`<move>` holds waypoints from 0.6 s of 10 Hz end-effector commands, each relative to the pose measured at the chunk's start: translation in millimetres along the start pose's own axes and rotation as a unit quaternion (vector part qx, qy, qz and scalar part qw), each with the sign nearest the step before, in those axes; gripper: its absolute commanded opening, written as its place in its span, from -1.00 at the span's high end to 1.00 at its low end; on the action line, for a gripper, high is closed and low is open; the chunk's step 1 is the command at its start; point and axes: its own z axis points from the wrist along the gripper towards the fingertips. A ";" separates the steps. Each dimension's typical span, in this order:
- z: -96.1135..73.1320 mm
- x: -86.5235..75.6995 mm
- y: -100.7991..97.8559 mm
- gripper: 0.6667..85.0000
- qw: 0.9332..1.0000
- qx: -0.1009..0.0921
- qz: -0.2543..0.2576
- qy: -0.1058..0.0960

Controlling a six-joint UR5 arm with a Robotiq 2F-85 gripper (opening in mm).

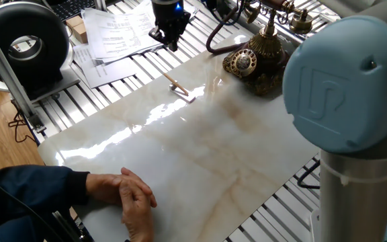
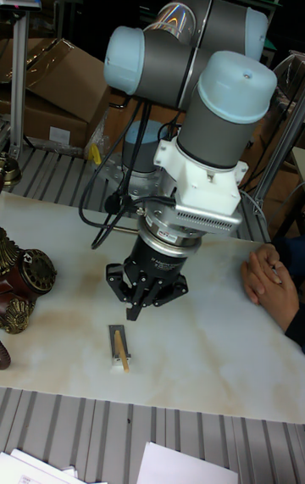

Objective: Dial a number on an old rotary phone

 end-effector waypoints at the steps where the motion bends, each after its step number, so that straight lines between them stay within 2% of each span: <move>1: 8.9 -18.3 8.8 0.75 0.999 -0.021 -0.021 0.013; 2: 17.3 -26.8 3.5 0.45 0.999 -0.014 -0.040 0.008; 3: 25.1 -30.0 3.1 0.35 0.999 -0.017 -0.048 0.007; 4: 35.5 -33.2 6.4 0.13 0.998 -0.028 -0.061 -0.001; 5: 46.6 -35.6 7.3 -0.04 0.997 -0.031 -0.072 -0.011; 6: 56.6 -32.4 8.6 -0.04 0.997 -0.031 -0.072 -0.009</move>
